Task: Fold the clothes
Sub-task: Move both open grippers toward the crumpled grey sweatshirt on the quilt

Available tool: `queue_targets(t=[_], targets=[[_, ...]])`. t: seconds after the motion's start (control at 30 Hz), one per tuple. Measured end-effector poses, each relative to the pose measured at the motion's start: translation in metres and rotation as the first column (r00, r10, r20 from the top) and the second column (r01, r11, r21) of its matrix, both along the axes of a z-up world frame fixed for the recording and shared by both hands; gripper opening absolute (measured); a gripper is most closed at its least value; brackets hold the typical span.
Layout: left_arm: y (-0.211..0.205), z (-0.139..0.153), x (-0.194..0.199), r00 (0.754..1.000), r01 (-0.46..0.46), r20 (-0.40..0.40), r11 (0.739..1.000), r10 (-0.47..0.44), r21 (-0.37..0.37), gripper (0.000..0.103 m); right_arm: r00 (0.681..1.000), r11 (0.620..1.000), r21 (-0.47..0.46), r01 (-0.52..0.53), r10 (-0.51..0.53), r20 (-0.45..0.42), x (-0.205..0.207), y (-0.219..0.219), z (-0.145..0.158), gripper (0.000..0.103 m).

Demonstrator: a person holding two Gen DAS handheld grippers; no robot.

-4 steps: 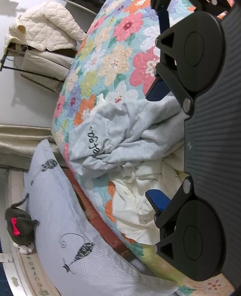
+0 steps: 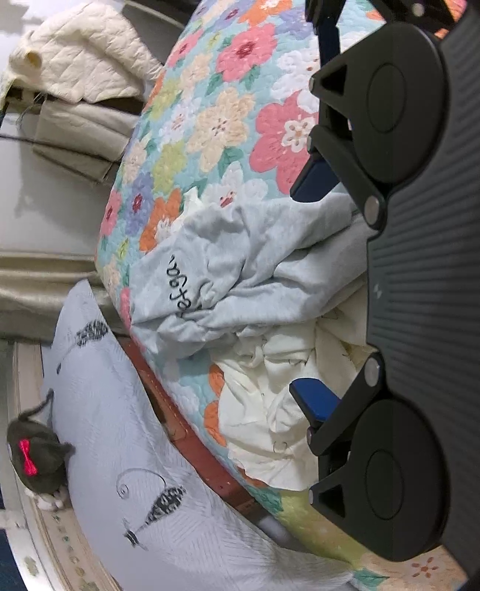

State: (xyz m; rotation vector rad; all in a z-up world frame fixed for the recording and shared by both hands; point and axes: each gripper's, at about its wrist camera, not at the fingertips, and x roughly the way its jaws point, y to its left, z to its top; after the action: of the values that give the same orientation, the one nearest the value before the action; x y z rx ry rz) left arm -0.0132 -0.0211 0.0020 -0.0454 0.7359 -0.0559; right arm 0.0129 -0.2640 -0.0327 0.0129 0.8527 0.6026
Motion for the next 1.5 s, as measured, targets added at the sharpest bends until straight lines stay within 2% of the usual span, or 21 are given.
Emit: queue_targets(t=[0.07, 0.17, 0.27, 0.4, 0.53, 0.73, 0.9, 1.07, 1.5], targets=[[-0.011, -0.002, -0.004, 1.0, 0.021, -0.019, 0.999, -0.02, 0.043, 0.103, 1.0, 1.0, 0.015, 0.026, -0.026, 0.013, -0.004, 0.001, 0.001, 0.103], [-0.019, -0.005, -0.006, 0.999, 0.031, -0.033, 0.998, -0.03, 0.055, 0.103, 0.997, 0.997, 0.038, 0.061, -0.063, 0.035, -0.019, 0.003, -0.002, 0.103], [-0.019, -0.006, -0.004, 0.998, 0.039, -0.047, 0.998, -0.037, 0.043, 0.103, 0.996, 0.994, 0.069, 0.085, -0.085, 0.003, -0.02, -0.002, -0.014, 0.103], [-0.026, -0.011, -0.006, 0.997, 0.059, -0.053, 0.995, -0.055, 0.078, 0.103, 0.994, 0.992, 0.081, 0.102, -0.098, -0.041, -0.009, -0.007, -0.017, 0.103], [-0.028, -0.014, -0.006, 0.996, 0.059, -0.07, 0.995, -0.054, 0.077, 0.103, 0.99, 0.984, 0.12, 0.13, -0.122, -0.068, -0.008, -0.014, -0.021, 0.103], [-0.023, -0.014, 0.003, 0.995, 0.057, -0.09, 0.995, -0.049, 0.087, 0.103, 0.99, 0.984, 0.119, 0.135, -0.127, -0.068, -0.005, -0.019, -0.023, 0.103], [-0.019, -0.017, 0.004, 0.994, 0.049, -0.102, 0.995, -0.04, 0.091, 0.103, 0.985, 0.975, 0.155, 0.161, -0.148, -0.094, -0.004, -0.026, -0.03, 0.103], [-0.02, -0.019, 0.007, 0.993, 0.058, -0.106, 0.994, -0.048, 0.096, 0.103, 0.982, 0.974, 0.141, 0.176, -0.164, -0.097, -0.006, -0.033, -0.036, 0.103], [-0.018, -0.026, 0.005, 0.993, 0.043, -0.118, 0.991, -0.028, 0.123, 0.103, 0.976, 0.966, 0.148, 0.211, -0.2, -0.084, -0.001, -0.048, -0.029, 0.103]])
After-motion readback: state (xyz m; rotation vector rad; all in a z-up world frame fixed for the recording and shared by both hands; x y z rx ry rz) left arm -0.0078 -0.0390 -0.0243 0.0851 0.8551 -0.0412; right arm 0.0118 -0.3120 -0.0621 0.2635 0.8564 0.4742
